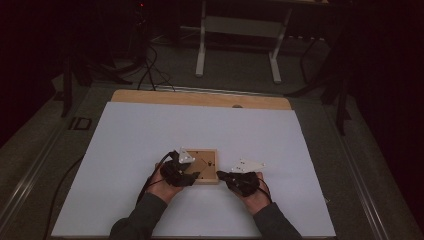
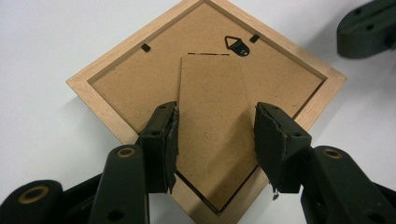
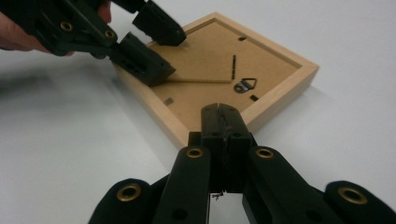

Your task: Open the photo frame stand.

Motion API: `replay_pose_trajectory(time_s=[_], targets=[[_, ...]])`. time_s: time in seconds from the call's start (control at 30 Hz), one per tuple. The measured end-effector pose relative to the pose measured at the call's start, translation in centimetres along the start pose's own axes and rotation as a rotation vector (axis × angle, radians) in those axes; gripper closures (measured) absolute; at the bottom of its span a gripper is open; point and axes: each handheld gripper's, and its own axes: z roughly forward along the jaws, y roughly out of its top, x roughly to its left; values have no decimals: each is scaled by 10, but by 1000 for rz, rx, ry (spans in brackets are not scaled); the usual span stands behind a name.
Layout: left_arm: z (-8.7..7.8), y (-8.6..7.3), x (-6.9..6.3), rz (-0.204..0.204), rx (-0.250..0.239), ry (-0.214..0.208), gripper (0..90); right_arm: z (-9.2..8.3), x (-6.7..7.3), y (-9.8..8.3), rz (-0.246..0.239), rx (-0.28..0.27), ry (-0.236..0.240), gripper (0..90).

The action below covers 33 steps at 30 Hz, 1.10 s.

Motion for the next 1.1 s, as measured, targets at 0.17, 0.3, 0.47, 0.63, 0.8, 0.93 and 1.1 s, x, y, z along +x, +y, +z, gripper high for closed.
replay_pose_trajectory(time_s=[0.17,0.3,0.47,0.63,0.8,0.93,1.1], targets=[[0,0,0,-2,-5,4,521,6,3,-2,0,10,7,896],[0,0,0,-1,-1,4,521,7,4,-2,0,8,4,896],[-1,1,-1,-3,-1,7,522,8,5,-2,-9,10,4,897],[-2,4,-1,-12,4,10,523,8,5,-1,-19,18,-1,898],[-5,8,-1,-19,4,8,523,8,6,1,-24,25,-1,899],[-7,12,-1,-21,3,9,523,8,5,2,-32,36,0,899],[-11,18,-2,-20,-6,15,522,9,5,2,-32,38,4,900]])
